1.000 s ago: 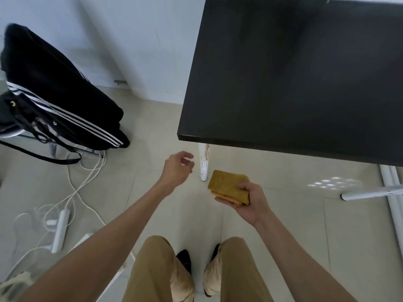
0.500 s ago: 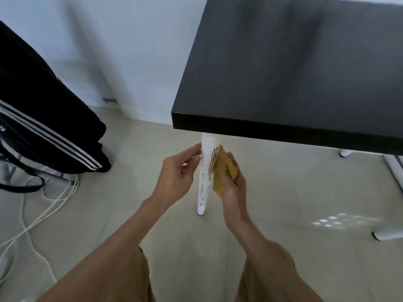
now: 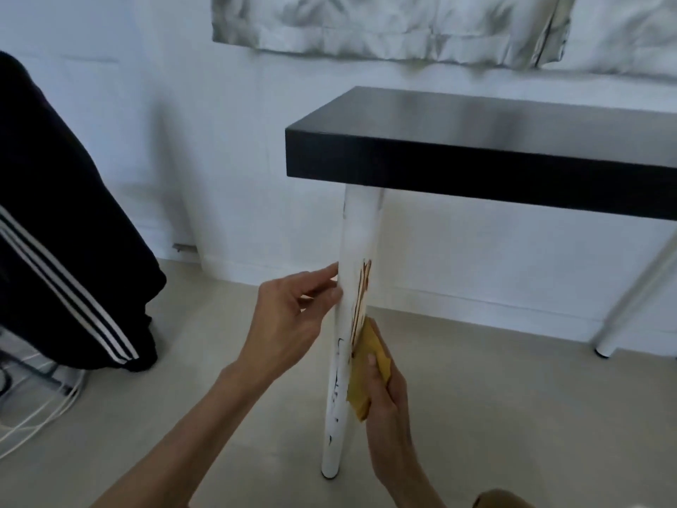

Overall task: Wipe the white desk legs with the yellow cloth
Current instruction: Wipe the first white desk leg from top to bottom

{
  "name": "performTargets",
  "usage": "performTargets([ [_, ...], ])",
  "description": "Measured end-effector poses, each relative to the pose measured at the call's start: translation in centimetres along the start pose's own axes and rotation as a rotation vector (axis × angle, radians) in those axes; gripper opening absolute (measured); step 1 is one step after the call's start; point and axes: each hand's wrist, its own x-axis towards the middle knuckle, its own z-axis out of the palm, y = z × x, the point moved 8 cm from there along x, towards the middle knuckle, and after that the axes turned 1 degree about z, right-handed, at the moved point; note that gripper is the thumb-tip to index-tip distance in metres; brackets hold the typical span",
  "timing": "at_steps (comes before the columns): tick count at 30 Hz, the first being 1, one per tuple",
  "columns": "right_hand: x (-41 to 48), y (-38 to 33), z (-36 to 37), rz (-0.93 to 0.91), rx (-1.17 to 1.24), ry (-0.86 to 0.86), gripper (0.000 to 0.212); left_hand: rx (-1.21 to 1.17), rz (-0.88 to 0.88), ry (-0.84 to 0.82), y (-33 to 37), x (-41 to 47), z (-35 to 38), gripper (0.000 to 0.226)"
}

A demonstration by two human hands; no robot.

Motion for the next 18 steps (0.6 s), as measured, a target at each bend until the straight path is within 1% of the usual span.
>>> performTargets([
  [3, 1.7, -3.7, 0.4, -0.138, -0.005, 0.011, 0.055, -0.035, 0.005, 0.027, -0.1, 0.2, 0.0, 0.032],
  [6, 3.4, -6.9, 1.2, -0.228, 0.053, 0.025, 0.061, -0.026, -0.018, 0.018, -0.3, 0.4, 0.0, 0.028],
  [9, 4.3, -9.0, 1.9, -0.322, 0.028, 0.074, 0.065, -0.023, -0.022, 0.017, -0.1, 0.6, -0.1, 0.027],
  [11, 4.4, -8.1, 1.9, -0.326, -0.019, 0.115, 0.062, -0.014, -0.020, 0.022, -0.1, 0.6, -0.1, 0.027],
  [15, 4.0, -4.2, 0.9, -0.224, -0.059, 0.155, 0.050, -0.025, -0.027, 0.035, -0.4, 1.0, 0.1, 0.026],
  [18, 3.9, -4.8, 0.4, -0.187, -0.075, 0.167, 0.048, -0.038, -0.037, 0.038, -0.5, 1.0, 0.0, 0.025],
])
